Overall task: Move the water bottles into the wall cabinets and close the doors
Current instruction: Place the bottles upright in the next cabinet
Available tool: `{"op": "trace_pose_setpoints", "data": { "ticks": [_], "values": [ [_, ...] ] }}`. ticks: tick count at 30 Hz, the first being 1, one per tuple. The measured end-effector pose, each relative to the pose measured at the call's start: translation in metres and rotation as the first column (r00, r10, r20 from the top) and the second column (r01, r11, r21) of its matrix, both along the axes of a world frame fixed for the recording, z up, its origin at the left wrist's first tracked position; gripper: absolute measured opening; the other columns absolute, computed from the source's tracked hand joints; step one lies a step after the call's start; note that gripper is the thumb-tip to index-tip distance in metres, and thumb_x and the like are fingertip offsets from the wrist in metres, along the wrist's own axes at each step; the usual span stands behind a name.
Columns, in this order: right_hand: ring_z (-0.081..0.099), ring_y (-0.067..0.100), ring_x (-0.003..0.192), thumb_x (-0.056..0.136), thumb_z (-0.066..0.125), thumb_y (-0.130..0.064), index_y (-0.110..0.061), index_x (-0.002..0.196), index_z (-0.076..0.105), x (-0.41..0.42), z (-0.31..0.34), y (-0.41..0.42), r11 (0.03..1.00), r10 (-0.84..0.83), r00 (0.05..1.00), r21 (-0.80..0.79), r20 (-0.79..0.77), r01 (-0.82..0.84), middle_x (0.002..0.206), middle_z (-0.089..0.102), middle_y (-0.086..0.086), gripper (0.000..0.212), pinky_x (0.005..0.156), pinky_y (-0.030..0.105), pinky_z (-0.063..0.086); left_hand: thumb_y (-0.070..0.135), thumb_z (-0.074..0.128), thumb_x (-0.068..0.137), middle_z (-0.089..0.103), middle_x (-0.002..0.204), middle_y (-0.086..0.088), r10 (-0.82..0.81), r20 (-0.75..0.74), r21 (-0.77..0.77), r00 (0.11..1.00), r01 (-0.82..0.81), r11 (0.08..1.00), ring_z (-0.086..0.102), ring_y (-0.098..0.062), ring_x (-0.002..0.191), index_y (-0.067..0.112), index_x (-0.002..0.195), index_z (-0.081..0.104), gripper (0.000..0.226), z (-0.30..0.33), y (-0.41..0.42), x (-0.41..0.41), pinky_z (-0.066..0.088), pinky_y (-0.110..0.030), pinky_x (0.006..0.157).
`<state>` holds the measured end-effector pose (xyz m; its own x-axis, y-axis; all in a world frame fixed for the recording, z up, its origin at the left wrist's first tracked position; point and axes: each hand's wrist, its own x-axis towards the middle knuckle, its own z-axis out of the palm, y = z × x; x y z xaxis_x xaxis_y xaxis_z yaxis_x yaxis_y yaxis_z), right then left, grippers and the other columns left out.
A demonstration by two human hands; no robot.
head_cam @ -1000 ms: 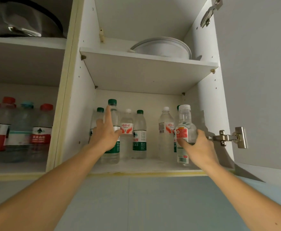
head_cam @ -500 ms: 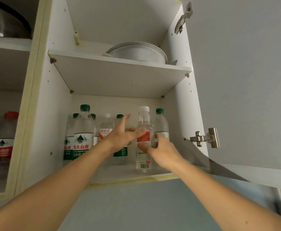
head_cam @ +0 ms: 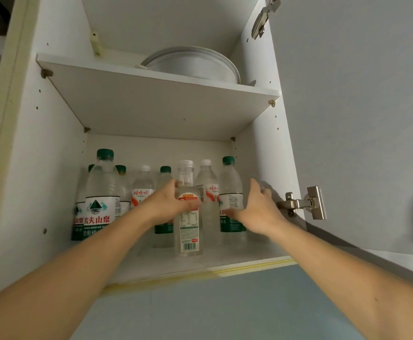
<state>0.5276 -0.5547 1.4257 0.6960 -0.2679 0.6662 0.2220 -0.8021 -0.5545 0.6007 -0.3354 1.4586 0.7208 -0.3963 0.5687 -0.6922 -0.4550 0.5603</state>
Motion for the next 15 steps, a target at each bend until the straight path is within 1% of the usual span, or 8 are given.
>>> {"op": "trace_pose_setpoints", "data": {
  "ticks": [2,3,5,6,9,11,14,15],
  "values": [
    [0.041,0.039,0.138,0.079,0.083,-0.044,-0.022,0.159,0.003,0.013,0.003,-0.004,1.000,0.002,0.998,0.025,-0.069,-0.001,0.155,0.028,0.020,0.115,0.107,0.047,0.046,0.044,0.078,0.082,0.062,0.109,0.009,0.038,-0.018,0.043,0.999,-0.038,0.998,0.064,-0.012,0.100,0.024,0.140,0.040,0.072,0.002,-0.004,0.008,0.054,-0.044,0.095],
    [0.047,0.037,0.133,0.080,0.083,-0.042,-0.021,0.159,0.001,0.018,0.004,-0.006,0.999,0.023,0.996,0.026,-0.085,-0.021,0.153,0.034,0.020,0.116,0.104,0.045,0.049,0.043,0.078,0.081,0.063,0.108,0.009,0.053,-0.020,0.064,0.998,-0.051,0.997,0.064,-0.011,0.097,0.023,0.138,0.041,0.071,0.004,-0.006,0.012,0.055,-0.041,0.092],
    [0.061,0.028,0.116,0.081,0.082,-0.038,-0.018,0.154,0.012,0.031,0.005,-0.010,0.998,0.067,0.994,0.004,-0.091,-0.067,0.139,0.055,0.012,0.103,0.092,0.039,0.056,0.043,0.079,0.080,0.064,0.109,0.006,0.076,-0.021,0.099,0.997,-0.074,0.992,0.065,-0.012,0.097,0.021,0.134,0.043,0.069,0.007,-0.011,0.019,0.056,-0.039,0.089],
    [0.063,0.024,0.108,0.082,0.082,-0.038,-0.017,0.151,0.019,0.035,0.006,-0.011,0.997,0.077,0.993,-0.012,-0.091,-0.079,0.131,0.060,0.008,0.095,0.084,0.034,0.055,0.043,0.080,0.079,0.065,0.111,0.004,0.087,-0.024,0.116,0.996,-0.084,0.990,0.065,-0.015,0.098,0.021,0.134,0.044,0.069,0.009,-0.013,0.022,0.056,-0.041,0.091],
    [0.063,0.019,0.097,0.081,0.082,-0.039,-0.019,0.143,0.029,0.043,0.007,-0.013,0.995,0.096,0.991,-0.030,-0.096,-0.099,0.122,0.064,0.002,0.084,0.072,0.027,0.049,0.045,0.081,0.078,0.066,0.114,0.001,0.123,-0.035,0.143,0.992,-0.116,0.983,0.066,-0.019,0.102,0.021,0.136,0.044,0.073,0.012,-0.018,0.032,0.056,-0.044,0.094],
    [0.063,0.019,0.099,0.079,0.083,-0.039,-0.019,0.141,0.032,0.043,0.009,-0.013,0.995,0.090,0.990,-0.038,-0.106,-0.095,0.121,0.064,0.002,0.083,0.076,0.030,0.052,0.046,0.081,0.077,0.066,0.113,0.001,0.131,-0.032,0.146,0.991,-0.125,0.981,0.066,-0.018,0.100,0.022,0.136,0.043,0.075,0.013,-0.022,0.037,0.056,-0.041,0.089],
    [0.064,0.024,0.107,0.079,0.085,-0.036,-0.016,0.142,0.032,0.045,0.013,-0.012,0.997,0.063,0.989,-0.040,-0.134,-0.069,0.123,0.063,0.006,0.084,0.089,0.039,0.055,0.043,0.082,0.078,0.065,0.111,0.001,0.143,-0.036,0.132,0.989,-0.137,0.982,0.065,-0.016,0.097,0.020,0.136,0.043,0.074,0.012,-0.031,0.038,0.054,-0.032,0.076],
    [0.063,0.025,0.109,0.079,0.085,-0.035,-0.015,0.142,0.032,0.046,0.013,-0.011,0.997,0.055,0.988,-0.040,-0.146,-0.062,0.124,0.063,0.007,0.085,0.091,0.040,0.055,0.041,0.082,0.079,0.064,0.111,0.001,0.157,-0.035,0.125,0.987,-0.152,0.981,0.065,-0.016,0.096,0.019,0.135,0.044,0.072,0.011,-0.034,0.039,0.053,-0.031,0.073]
  ]
}}
